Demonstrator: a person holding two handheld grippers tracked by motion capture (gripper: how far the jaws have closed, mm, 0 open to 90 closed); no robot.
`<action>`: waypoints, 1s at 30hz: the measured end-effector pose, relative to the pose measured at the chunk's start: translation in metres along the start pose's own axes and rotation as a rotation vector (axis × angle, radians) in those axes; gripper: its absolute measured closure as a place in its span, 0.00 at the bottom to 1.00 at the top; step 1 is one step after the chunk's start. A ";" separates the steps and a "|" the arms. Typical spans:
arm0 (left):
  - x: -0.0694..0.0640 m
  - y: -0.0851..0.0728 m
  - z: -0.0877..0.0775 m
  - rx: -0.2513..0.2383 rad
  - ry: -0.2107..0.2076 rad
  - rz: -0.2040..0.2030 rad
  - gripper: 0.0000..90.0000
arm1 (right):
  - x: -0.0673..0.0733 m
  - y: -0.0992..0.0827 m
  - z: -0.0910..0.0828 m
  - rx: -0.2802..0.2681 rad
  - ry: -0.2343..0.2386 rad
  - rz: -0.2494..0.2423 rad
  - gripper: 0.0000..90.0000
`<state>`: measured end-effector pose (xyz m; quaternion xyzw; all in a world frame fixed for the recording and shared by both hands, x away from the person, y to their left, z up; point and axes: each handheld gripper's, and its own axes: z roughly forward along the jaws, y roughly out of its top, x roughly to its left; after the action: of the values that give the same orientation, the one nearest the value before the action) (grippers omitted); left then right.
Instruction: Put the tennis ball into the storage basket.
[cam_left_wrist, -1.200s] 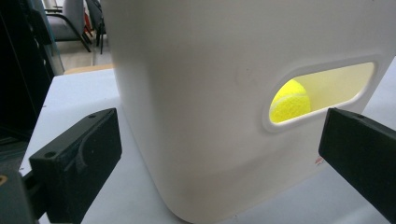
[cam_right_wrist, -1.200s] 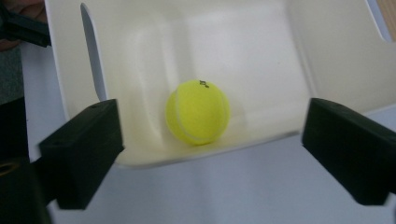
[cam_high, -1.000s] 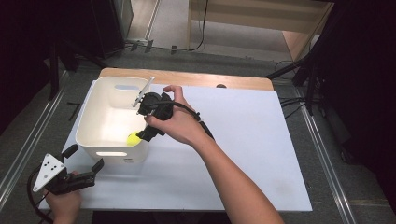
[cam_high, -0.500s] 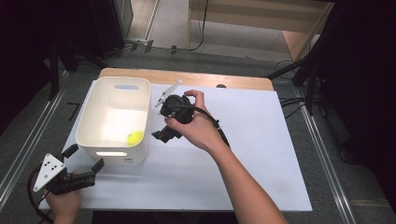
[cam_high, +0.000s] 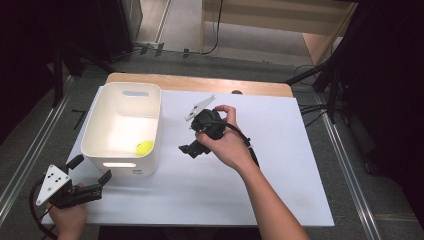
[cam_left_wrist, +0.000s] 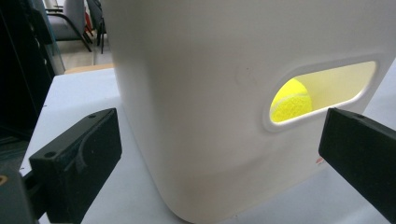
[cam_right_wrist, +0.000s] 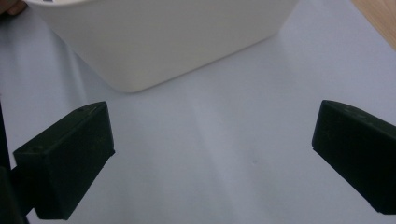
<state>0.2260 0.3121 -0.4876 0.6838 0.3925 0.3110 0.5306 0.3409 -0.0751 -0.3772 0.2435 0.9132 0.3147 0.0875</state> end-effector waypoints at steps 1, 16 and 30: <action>0.000 0.000 0.000 0.000 0.000 -0.001 0.00 | 0.000 -0.003 -0.001 0.003 -0.013 -0.001 0.00; -0.001 0.000 0.000 0.007 -0.001 0.005 0.00 | -0.008 -0.047 -0.014 -0.045 -0.072 0.059 0.00; -0.001 0.000 0.001 0.008 -0.002 0.008 0.00 | -0.014 -0.082 -0.021 -0.082 -0.097 0.125 0.00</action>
<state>0.2263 0.3113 -0.4878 0.6878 0.3905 0.3108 0.5270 0.3147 -0.1498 -0.4109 0.3111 0.8773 0.3446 0.1217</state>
